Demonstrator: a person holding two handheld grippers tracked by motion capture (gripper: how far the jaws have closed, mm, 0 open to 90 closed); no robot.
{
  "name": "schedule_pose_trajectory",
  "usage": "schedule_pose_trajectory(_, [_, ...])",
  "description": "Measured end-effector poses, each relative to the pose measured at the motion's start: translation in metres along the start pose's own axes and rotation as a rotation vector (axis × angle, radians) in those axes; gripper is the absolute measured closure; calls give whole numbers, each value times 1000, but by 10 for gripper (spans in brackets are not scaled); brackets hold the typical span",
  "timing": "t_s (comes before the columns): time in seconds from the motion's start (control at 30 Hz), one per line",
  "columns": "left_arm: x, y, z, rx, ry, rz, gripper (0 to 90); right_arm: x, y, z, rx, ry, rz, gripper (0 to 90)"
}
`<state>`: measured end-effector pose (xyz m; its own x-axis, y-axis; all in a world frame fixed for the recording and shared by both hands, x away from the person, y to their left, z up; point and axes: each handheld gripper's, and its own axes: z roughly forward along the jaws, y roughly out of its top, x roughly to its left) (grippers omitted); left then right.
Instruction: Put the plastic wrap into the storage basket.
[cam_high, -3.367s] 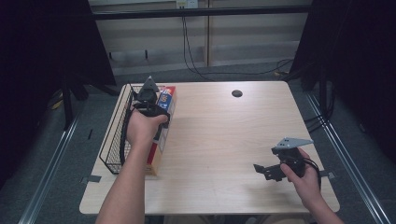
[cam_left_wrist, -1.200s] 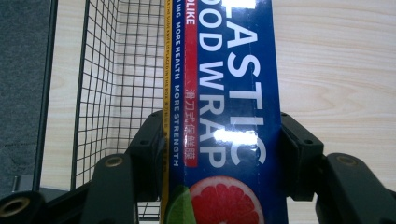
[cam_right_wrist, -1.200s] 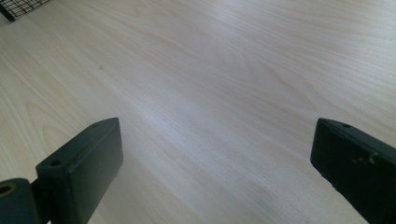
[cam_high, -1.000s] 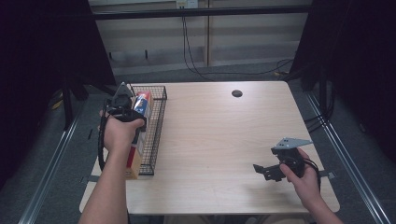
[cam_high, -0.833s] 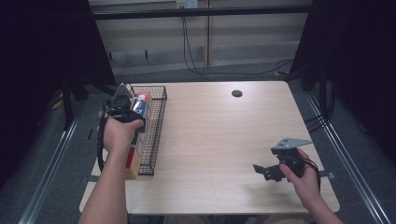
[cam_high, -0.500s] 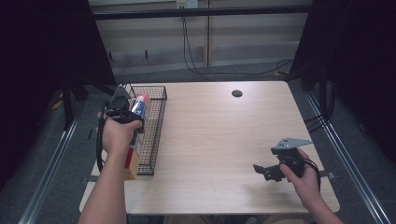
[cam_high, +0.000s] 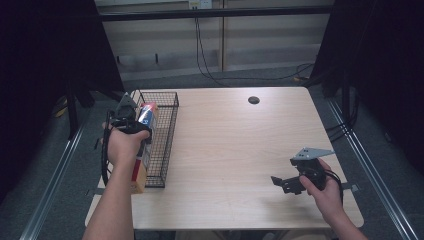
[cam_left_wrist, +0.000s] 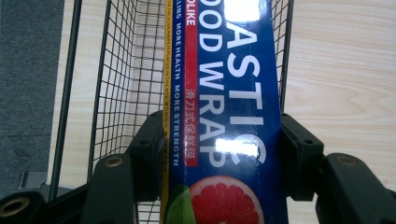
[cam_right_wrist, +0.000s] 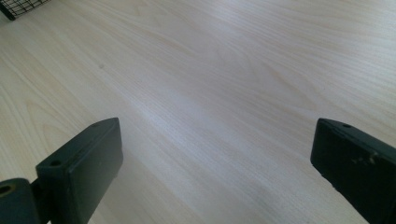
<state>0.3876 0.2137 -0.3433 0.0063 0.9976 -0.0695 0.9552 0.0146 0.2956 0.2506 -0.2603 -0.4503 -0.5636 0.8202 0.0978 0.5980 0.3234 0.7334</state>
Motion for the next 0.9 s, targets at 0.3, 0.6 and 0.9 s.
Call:
schedule_pose_trajectory(0.3, [6, 1, 2, -9, 2, -18, 439, 0, 0, 0, -1, 2, -1, 19])
schedule_pose_trajectory(0.6, [12, -1, 10, -3, 10, -16, 439, 1, 0, 0, 1, -1, -1, 19])
schedule_pose_trajectory(0.9, [12, 1, 19, 4, 1, -18, 438, 1, 0, 1, 2, -6, 5, 19])
